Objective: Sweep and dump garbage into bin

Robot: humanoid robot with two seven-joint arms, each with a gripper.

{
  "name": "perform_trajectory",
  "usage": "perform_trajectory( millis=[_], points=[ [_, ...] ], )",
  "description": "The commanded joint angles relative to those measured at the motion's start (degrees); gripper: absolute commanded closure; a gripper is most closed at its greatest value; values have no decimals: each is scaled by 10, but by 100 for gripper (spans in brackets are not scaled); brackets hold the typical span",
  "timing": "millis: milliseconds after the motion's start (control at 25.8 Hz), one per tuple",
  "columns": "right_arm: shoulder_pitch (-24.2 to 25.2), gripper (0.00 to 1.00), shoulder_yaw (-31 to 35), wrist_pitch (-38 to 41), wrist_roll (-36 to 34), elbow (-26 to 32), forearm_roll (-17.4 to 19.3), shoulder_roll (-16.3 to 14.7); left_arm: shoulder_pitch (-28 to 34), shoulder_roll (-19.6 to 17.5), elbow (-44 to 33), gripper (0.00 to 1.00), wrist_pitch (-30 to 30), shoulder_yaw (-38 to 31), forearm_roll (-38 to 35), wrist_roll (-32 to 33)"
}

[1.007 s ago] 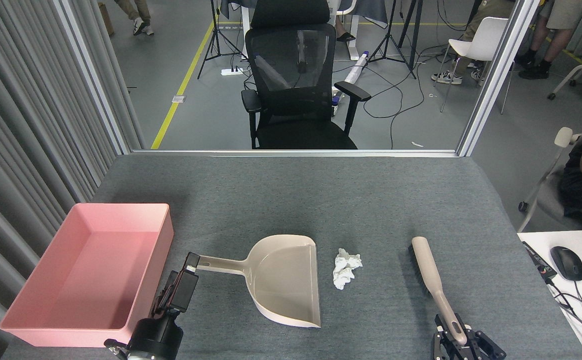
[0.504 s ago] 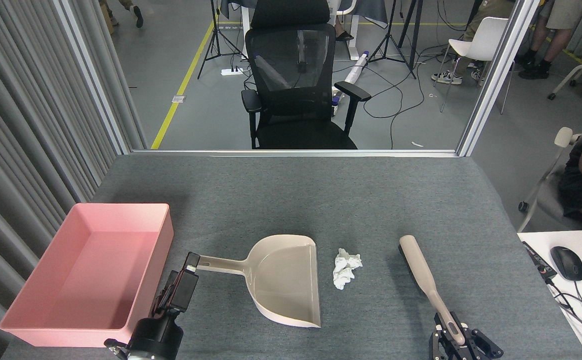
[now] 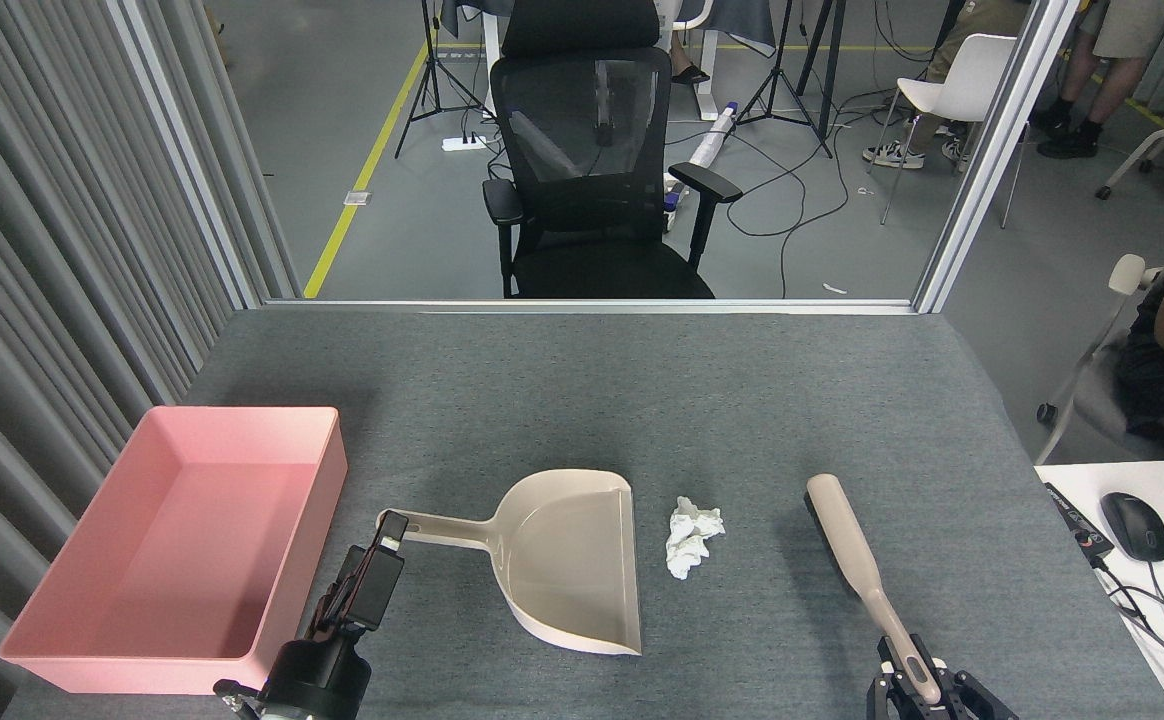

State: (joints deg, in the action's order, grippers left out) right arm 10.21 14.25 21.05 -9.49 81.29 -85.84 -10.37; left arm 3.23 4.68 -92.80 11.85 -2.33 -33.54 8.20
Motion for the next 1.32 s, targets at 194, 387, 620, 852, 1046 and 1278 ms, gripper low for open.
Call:
perform_trajectory(
  millis=[194,387,620,852,1046,1278],
  points=[
    [11,91,2,0,-1,12,1,7,-3,5,72,1,14,29,1,-42],
    [12,91,2,0,-1,12,1,11,-32,9,133,1,22,35,1,-73],
    [12,91,2,0,-1,13,1,11,-66,14,188,1,13,35,0,-75],
    [13,91,1,0,-1,13,1,13,-99,17,242,1,20,34,1,-75],
    [13,91,1,1,-1,15,1,15,-126,22,274,1,18,33,-16,-75],
    [17,91,2,2,-1,20,1,15,-161,23,328,2,18,28,-15,-74]
  ],
)
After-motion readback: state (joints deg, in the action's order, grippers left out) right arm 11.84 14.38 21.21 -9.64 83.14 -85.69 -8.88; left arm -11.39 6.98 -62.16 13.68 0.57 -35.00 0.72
